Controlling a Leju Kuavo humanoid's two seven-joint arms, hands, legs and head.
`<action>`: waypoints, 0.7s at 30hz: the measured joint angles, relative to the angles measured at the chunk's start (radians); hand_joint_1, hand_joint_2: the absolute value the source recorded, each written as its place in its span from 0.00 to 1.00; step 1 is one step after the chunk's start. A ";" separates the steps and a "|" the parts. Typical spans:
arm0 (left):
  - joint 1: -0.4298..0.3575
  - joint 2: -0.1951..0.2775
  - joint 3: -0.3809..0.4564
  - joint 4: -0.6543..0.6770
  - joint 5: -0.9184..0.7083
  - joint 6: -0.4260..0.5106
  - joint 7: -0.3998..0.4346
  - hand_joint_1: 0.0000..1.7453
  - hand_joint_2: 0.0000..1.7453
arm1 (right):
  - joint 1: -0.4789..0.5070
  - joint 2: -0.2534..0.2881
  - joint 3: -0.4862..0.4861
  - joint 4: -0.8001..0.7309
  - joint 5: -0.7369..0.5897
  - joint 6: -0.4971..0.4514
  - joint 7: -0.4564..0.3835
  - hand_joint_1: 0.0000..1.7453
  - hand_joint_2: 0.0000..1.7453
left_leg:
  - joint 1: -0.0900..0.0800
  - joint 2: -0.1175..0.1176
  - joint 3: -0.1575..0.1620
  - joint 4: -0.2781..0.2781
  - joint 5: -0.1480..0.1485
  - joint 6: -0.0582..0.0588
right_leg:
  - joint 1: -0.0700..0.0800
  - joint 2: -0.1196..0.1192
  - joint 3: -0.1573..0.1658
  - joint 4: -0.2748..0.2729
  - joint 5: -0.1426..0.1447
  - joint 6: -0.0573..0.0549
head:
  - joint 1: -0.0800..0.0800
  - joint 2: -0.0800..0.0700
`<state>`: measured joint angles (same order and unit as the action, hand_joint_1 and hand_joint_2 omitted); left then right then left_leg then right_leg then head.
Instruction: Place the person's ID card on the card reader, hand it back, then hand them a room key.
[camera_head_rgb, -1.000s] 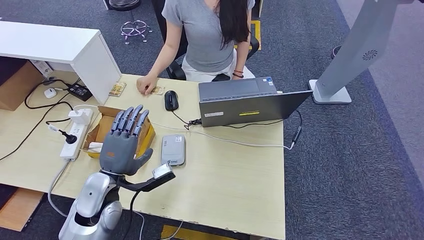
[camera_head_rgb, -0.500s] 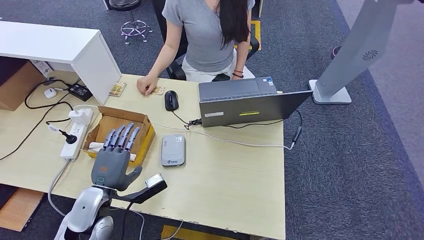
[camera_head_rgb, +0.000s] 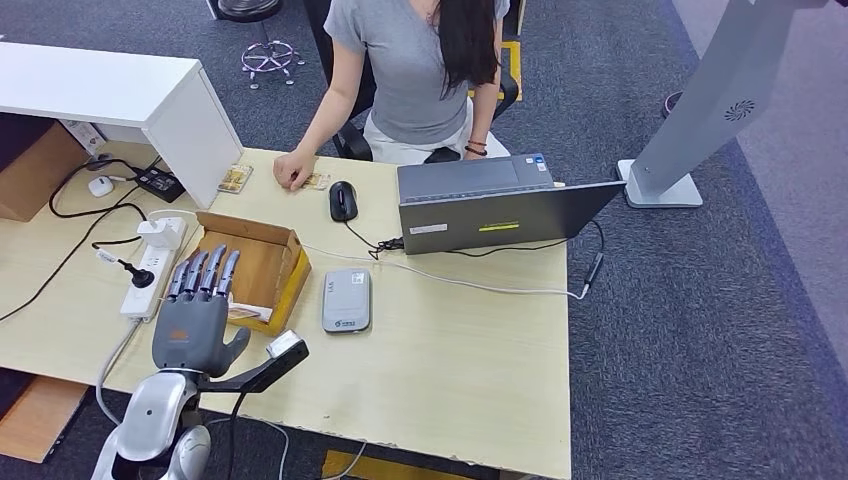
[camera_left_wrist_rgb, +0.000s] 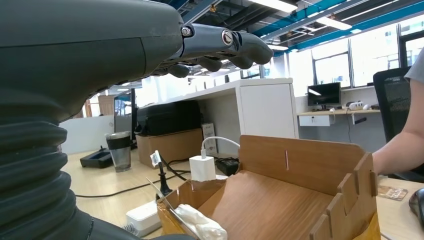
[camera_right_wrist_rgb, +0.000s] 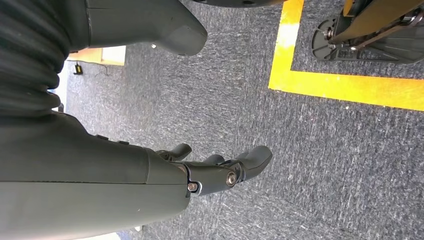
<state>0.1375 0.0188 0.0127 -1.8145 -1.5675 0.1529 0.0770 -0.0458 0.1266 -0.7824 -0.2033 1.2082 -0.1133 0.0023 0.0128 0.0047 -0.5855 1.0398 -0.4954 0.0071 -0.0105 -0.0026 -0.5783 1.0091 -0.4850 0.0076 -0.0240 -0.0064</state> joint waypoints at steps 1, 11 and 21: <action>0.000 0.000 0.002 0.001 0.000 -0.002 0.004 0.00 1.00 | 0.000 0.000 0.000 0.000 0.001 0.000 0.000 0.00 1.00 | 0.000 0.000 0.000 0.000 0.000 0.000 | 0.000 0.000 0.000 0.000 0.000 0.000 | 0.000 0.000; -0.013 -0.008 0.042 0.022 0.000 -0.007 0.027 0.00 1.00 | -0.002 0.004 0.000 0.000 0.025 0.013 -0.003 0.00 1.00 | 0.000 0.000 0.000 0.000 0.000 0.000 | 0.000 0.000 0.000 0.000 0.000 0.000 | 0.000 0.000; -0.029 -0.023 0.100 0.061 0.000 -0.006 0.034 0.00 1.00 | -0.006 0.006 0.000 0.000 0.042 0.016 -0.001 0.00 1.00 | 0.000 0.000 0.000 0.000 0.000 0.000 | 0.000 0.000 0.000 0.000 0.000 0.000 | 0.000 0.000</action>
<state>0.1090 -0.0038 0.1128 -1.7538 -1.5679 0.1468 0.1111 -0.0518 0.1324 -0.7824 -0.2035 1.2506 -0.0970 0.0015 0.0128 0.0047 -0.5854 1.0398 -0.4954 0.0071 -0.0104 -0.0025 -0.5783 1.0091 -0.4851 0.0076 -0.0242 -0.0065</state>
